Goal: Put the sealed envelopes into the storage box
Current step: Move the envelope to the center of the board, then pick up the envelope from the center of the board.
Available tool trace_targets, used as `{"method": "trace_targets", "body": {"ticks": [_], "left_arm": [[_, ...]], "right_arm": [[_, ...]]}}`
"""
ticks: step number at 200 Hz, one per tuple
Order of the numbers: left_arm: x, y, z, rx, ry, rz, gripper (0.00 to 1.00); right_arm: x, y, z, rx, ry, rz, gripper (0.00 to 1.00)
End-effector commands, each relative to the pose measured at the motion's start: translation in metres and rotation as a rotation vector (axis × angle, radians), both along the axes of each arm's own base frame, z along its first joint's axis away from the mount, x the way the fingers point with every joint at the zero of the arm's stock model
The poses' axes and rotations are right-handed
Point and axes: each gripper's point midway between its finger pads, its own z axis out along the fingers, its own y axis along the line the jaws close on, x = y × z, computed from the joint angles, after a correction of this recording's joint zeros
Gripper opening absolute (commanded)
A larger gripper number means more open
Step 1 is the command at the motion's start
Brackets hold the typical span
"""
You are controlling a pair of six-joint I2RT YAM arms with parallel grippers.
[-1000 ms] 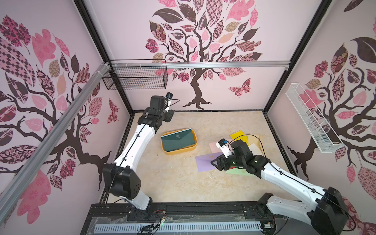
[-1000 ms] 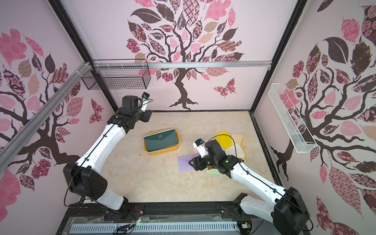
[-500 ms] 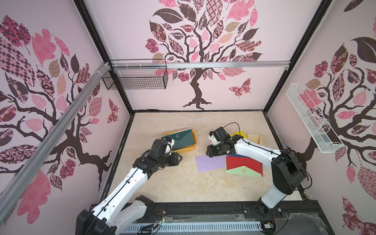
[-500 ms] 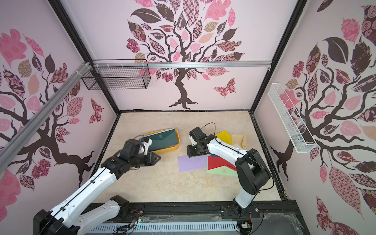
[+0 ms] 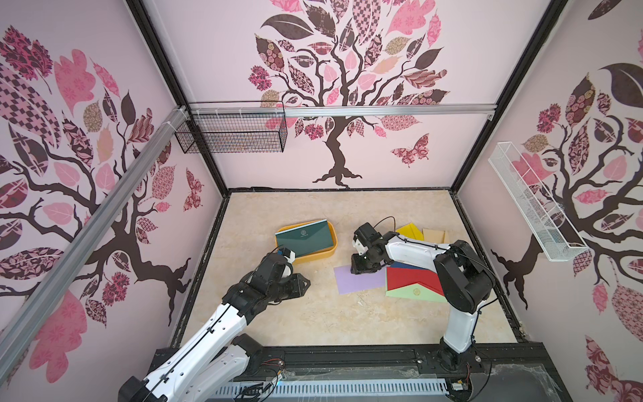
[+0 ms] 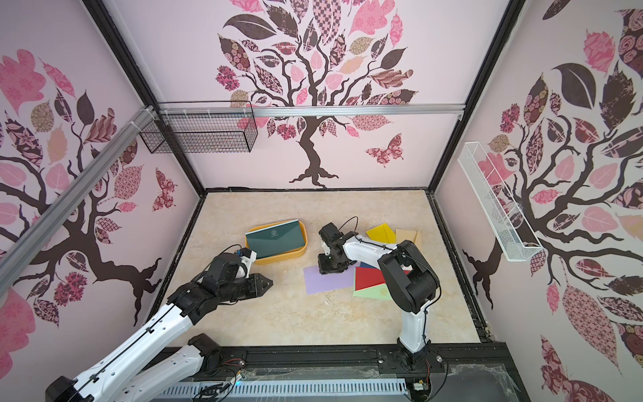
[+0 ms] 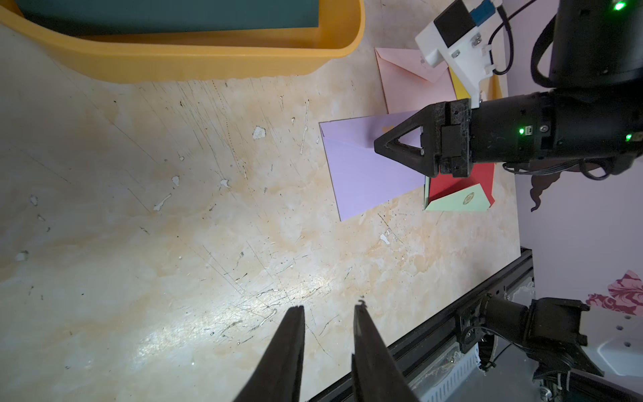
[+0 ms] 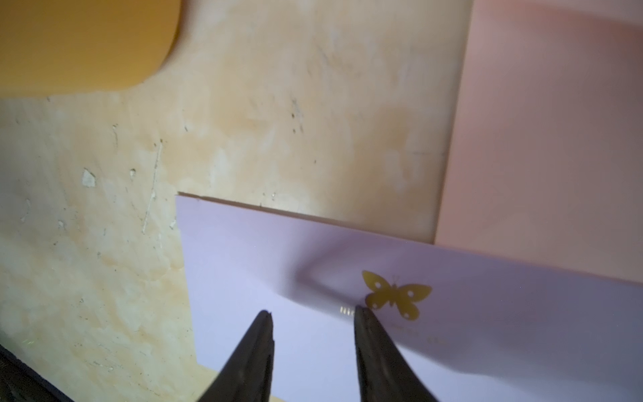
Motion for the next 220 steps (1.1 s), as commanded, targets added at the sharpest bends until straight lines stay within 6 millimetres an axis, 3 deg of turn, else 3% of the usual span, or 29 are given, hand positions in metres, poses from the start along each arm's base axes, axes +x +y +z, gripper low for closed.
{"method": "trace_targets", "body": {"ticks": [1, 37, 65, 103, 125, 148, 187, 220], "left_arm": [[0.001, -0.002, -0.003, -0.002, 0.018, 0.007, 0.27], [0.004, -0.013, -0.017, -0.084, 0.046, 0.024, 0.26], [0.003, -0.009, -0.038, -0.05, 0.093, 0.054, 0.26], [0.0, -0.009, -0.061, -0.051, 0.145, 0.074, 0.25], [-0.003, -0.013, -0.066, -0.06, 0.162, 0.061, 0.23], [-0.008, -0.02, -0.071, -0.072, 0.179, 0.019, 0.21], [-0.025, -0.053, -0.079, 0.034, 0.191, -0.151, 0.19], [-0.027, -0.066, -0.097, 0.071, 0.224, -0.169, 0.15]], "right_arm": [[-0.017, 0.013, -0.009, 0.018, 0.044, 0.012, 0.42], [-0.047, 0.043, -0.011, 0.062, 0.067, 0.054, 0.42], [-0.067, 0.076, -0.003, 0.157, 0.105, 0.068, 0.42], [-0.067, 0.097, 0.033, 0.3, 0.083, 0.071, 0.45], [-0.059, 0.085, 0.057, 0.266, -0.017, 0.1, 0.52], [-0.048, 0.057, 0.069, 0.222, -0.082, 0.078, 0.57], [-0.019, 0.002, 0.059, 0.242, -0.056, -0.052, 0.61], [-0.002, -0.018, 0.043, 0.198, -0.064, -0.058, 0.65]]}}
